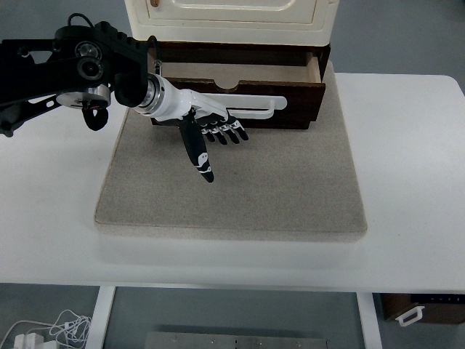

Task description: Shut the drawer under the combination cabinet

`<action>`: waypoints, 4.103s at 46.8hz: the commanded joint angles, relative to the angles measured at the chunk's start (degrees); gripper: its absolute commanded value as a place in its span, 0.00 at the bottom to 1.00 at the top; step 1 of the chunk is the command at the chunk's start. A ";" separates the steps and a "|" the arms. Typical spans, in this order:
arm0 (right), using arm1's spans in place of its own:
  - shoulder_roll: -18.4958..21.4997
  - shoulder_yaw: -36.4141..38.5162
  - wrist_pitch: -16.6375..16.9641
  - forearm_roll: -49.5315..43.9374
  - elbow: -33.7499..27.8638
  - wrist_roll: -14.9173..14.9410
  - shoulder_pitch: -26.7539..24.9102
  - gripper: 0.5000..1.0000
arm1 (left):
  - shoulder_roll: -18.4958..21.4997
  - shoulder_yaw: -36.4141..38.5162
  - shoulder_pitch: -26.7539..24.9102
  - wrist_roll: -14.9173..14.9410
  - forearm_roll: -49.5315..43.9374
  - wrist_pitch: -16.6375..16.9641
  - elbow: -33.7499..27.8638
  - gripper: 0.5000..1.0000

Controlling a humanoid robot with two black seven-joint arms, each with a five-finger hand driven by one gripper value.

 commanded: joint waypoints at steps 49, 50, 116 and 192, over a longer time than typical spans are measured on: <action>0.00 0.00 -0.01 0.00 0.00 0.00 0.00 0.90 | -7.07 -1.16 0.09 -0.45 0.61 1.48 14.58 0.99; 0.00 0.00 0.08 0.00 0.00 0.00 0.00 0.90 | -7.15 -1.43 0.09 -0.45 0.78 1.39 14.93 0.99; 0.00 0.00 -0.01 0.00 0.00 0.00 0.00 0.90 | -6.45 -49.76 14.15 -16.70 0.17 -12.78 18.10 1.00; 0.00 0.00 0.08 0.18 0.00 0.00 -0.44 0.90 | -5.05 -71.92 10.02 -21.63 -19.78 15.81 53.78 1.00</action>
